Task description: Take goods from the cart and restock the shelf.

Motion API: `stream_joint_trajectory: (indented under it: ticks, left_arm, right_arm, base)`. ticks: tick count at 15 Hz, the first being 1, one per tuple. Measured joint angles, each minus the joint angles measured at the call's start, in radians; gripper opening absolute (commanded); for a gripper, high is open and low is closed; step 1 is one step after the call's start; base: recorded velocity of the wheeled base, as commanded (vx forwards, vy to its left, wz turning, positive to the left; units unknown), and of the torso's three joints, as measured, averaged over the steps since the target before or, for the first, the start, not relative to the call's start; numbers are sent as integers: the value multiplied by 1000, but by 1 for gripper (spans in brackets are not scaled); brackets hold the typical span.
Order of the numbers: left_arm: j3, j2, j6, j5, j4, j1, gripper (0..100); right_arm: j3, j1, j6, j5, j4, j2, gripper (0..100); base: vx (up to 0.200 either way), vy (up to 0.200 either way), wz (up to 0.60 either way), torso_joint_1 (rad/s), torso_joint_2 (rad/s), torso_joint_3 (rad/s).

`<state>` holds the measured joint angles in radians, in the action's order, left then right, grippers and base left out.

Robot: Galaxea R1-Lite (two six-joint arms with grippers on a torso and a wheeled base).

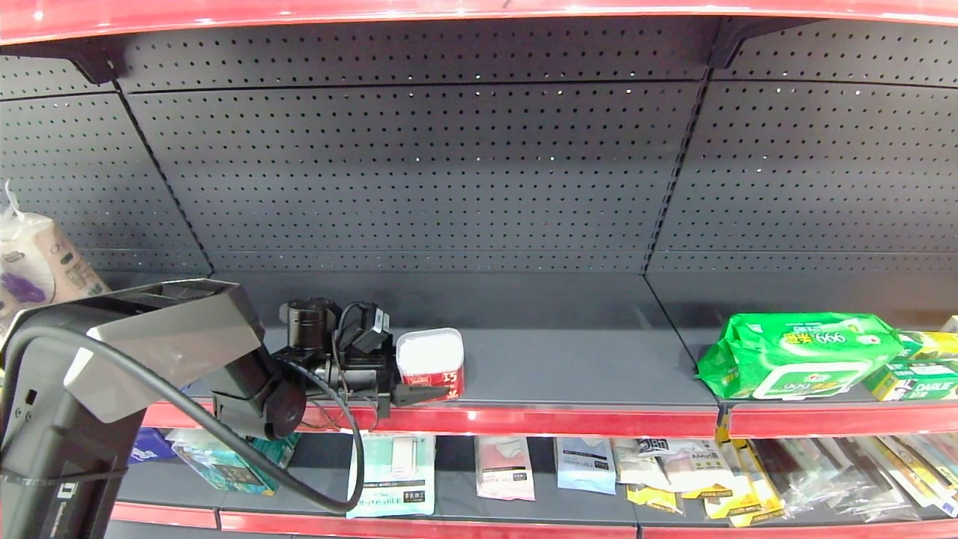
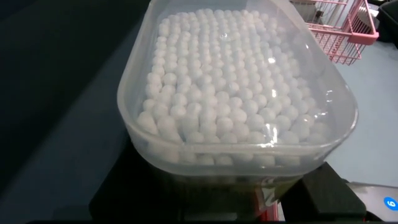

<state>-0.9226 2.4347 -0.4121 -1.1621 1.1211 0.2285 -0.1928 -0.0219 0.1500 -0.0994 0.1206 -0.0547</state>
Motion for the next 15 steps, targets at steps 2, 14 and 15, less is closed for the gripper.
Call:
stream_joint_trajectory:
  ticks: [2, 14, 15]
  left_arm:
    - [1, 0, 2, 0, -1, 0, 0]
    - [-3, -2, 20, 1, -1, -1, 100]
    - [-3, -7, 20, 1, -1, -6, 100]
  right_arm:
    - [2, 1, 0, 0, 0, 0, 0]
    - [11, 0, 0, 0, 0, 0, 0]
    - [11, 0, 0, 0, 0, 0, 0]
  base:
    - [0, 0, 0, 0, 0, 0]
    - [0, 0, 0, 0, 0, 0]
    - [0, 0, 0, 0, 0, 0]
